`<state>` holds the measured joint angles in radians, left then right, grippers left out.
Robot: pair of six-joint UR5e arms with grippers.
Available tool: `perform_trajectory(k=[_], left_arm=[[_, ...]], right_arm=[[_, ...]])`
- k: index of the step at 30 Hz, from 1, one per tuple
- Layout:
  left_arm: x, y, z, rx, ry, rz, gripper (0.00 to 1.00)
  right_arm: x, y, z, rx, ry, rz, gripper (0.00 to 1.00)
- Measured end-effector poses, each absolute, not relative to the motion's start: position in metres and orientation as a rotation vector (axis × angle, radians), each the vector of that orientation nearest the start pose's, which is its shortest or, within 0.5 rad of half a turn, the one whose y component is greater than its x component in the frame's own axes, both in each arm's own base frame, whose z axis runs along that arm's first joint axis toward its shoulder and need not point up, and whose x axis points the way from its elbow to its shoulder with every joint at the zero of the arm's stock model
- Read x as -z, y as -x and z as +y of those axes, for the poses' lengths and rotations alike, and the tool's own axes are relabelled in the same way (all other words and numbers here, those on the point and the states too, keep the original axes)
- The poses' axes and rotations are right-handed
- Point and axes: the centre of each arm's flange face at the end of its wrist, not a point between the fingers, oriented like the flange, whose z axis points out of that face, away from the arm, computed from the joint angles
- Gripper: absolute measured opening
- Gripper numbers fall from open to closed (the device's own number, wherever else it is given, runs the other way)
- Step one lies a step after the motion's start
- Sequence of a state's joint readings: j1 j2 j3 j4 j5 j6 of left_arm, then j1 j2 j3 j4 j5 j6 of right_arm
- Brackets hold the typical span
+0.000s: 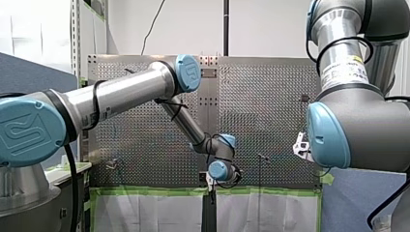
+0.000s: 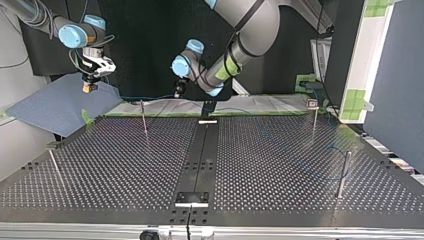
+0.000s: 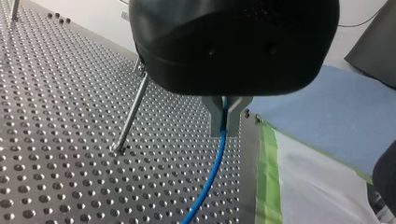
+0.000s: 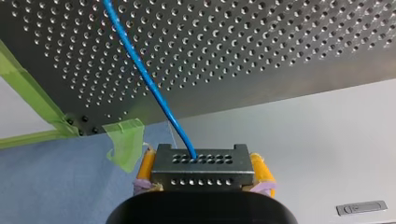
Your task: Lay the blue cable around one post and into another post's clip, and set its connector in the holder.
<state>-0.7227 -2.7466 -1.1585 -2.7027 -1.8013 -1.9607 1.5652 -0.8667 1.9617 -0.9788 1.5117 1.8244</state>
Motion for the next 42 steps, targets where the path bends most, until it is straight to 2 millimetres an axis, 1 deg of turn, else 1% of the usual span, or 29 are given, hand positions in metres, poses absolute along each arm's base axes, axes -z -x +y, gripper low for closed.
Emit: perform_trajectory(k=[11,23,42], left_arm=[[0.071,-0.486,-0.562,0.527,-0.157,1.923,0.00],[0.060,-0.496,-0.571,0.556,-0.151,1.901,0.00],[0.048,-0.510,-0.571,0.535,-0.128,1.892,0.00]], right_arm=[[-0.024,-0.133,-0.542,-1.352,-1.201,-1.487,0.00],[-0.027,-0.133,-0.548,-1.356,-1.193,-1.477,0.00],[-0.027,-0.130,-0.553,-1.351,-1.179,-1.481,0.00]])
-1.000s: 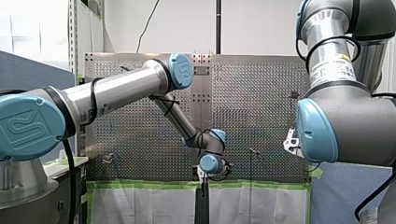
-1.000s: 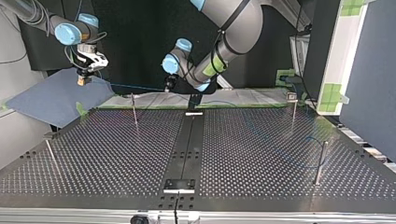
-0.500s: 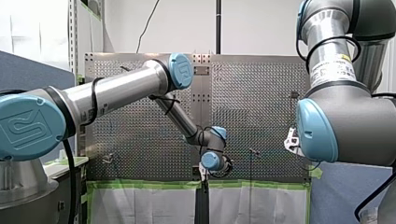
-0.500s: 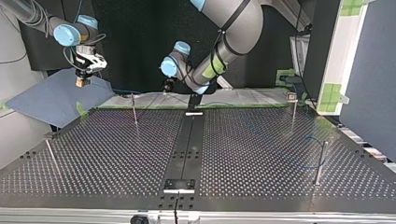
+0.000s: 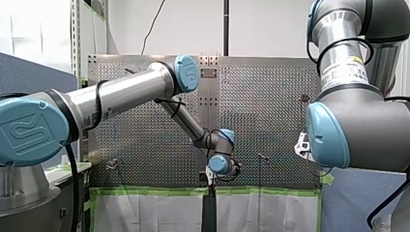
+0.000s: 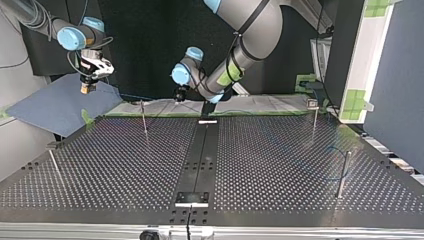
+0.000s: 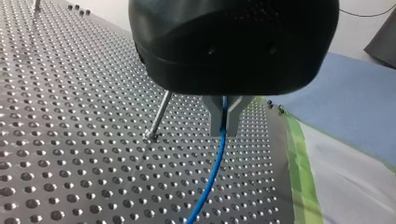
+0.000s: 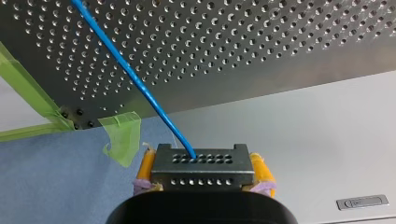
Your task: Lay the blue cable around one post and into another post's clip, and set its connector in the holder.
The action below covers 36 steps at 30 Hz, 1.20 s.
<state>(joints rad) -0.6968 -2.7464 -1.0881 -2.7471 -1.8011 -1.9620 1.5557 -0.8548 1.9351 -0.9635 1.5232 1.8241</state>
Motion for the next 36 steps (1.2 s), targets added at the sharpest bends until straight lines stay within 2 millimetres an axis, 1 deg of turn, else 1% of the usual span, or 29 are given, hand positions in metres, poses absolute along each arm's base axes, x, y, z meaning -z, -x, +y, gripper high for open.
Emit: perform_trajectory(k=[10,26,36], left_arm=[[0.045,-0.514,-0.570,0.530,-0.124,1.891,0.00],[0.032,-0.524,-0.577,0.537,-0.118,1.874,0.00],[0.027,-0.524,-0.583,0.545,-0.122,1.873,0.00]], right_arm=[[-0.014,-0.129,-0.558,-1.343,-1.186,-1.494,0.00],[-0.018,-0.129,-0.571,-1.349,-1.179,-1.488,0.00],[-0.022,-0.129,-0.579,-1.344,-1.181,-1.492,0.00]])
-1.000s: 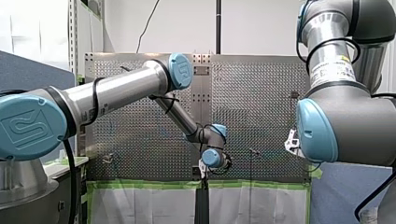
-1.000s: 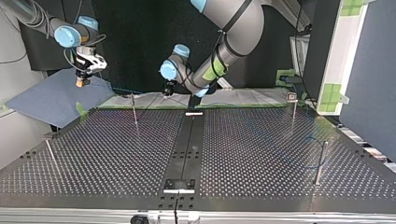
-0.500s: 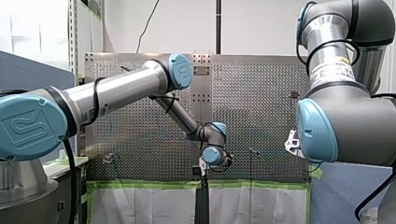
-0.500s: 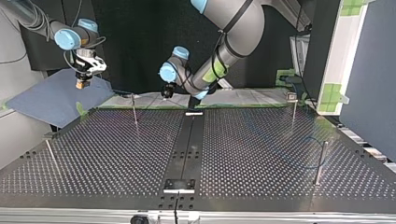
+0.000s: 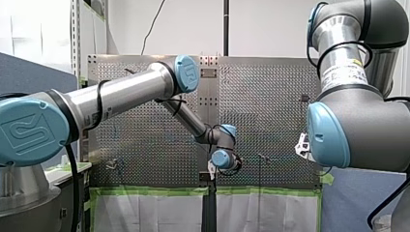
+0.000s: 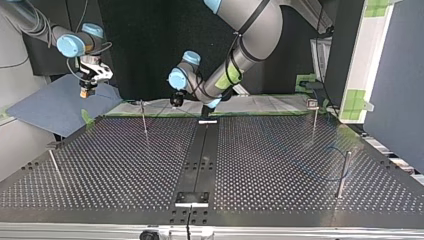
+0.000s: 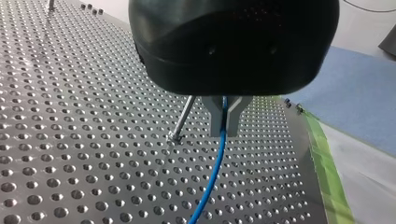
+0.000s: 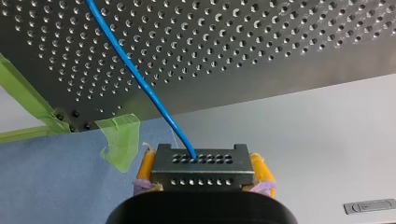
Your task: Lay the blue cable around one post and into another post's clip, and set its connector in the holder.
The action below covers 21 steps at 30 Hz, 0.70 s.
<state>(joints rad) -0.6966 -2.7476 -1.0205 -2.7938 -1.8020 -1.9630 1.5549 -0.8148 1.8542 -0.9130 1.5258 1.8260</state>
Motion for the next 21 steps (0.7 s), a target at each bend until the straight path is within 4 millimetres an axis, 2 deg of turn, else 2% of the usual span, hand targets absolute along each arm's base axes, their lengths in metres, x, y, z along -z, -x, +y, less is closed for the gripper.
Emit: perform_trajectory(k=[11,17,21], left_arm=[[0.028,-0.524,-0.582,0.550,-0.128,1.885,0.00],[0.028,-0.524,-0.582,0.562,-0.138,1.893,0.00],[0.029,-0.523,-0.582,0.565,-0.142,1.897,0.00]], right_arm=[[-0.023,-0.129,-0.584,-1.345,-1.179,-1.491,0.00],[-0.010,-0.132,-0.590,-1.335,-1.201,-1.507,0.00],[-0.008,-0.135,-0.597,-1.339,-1.205,-1.507,0.00]])
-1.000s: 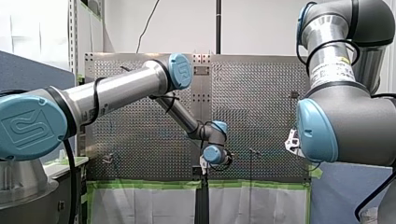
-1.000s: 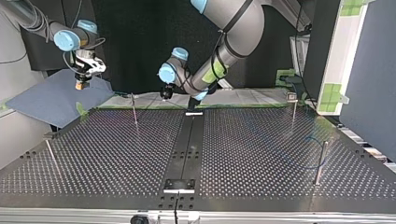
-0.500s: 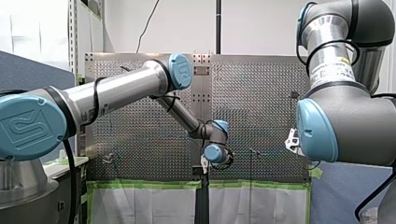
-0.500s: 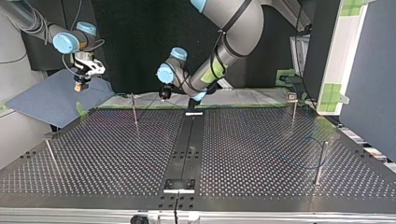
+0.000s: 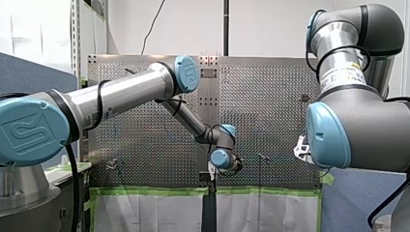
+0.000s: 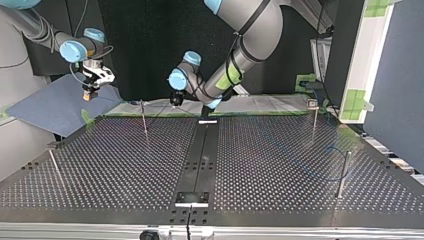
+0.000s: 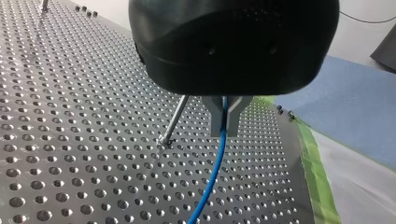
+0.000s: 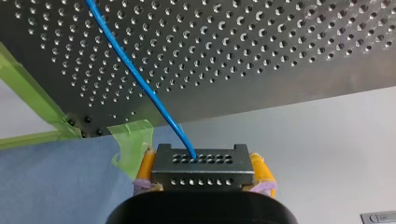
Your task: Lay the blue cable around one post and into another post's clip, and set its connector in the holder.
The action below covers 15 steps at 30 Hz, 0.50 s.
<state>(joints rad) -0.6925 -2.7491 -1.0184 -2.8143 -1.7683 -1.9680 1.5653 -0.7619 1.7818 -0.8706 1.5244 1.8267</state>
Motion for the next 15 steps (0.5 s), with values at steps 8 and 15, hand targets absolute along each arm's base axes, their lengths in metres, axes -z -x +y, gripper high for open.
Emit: perform_trajectory(k=[8,15], left_arm=[[0.045,-0.522,-0.584,0.555,-0.161,1.930,0.00],[0.043,-0.529,-0.587,0.552,-0.161,1.930,0.00]], right_arm=[[-0.017,-0.135,-0.613,-1.349,-1.194,-1.500,0.00],[-0.022,-0.135,-0.620,-1.350,-1.183,-1.493,0.00]])
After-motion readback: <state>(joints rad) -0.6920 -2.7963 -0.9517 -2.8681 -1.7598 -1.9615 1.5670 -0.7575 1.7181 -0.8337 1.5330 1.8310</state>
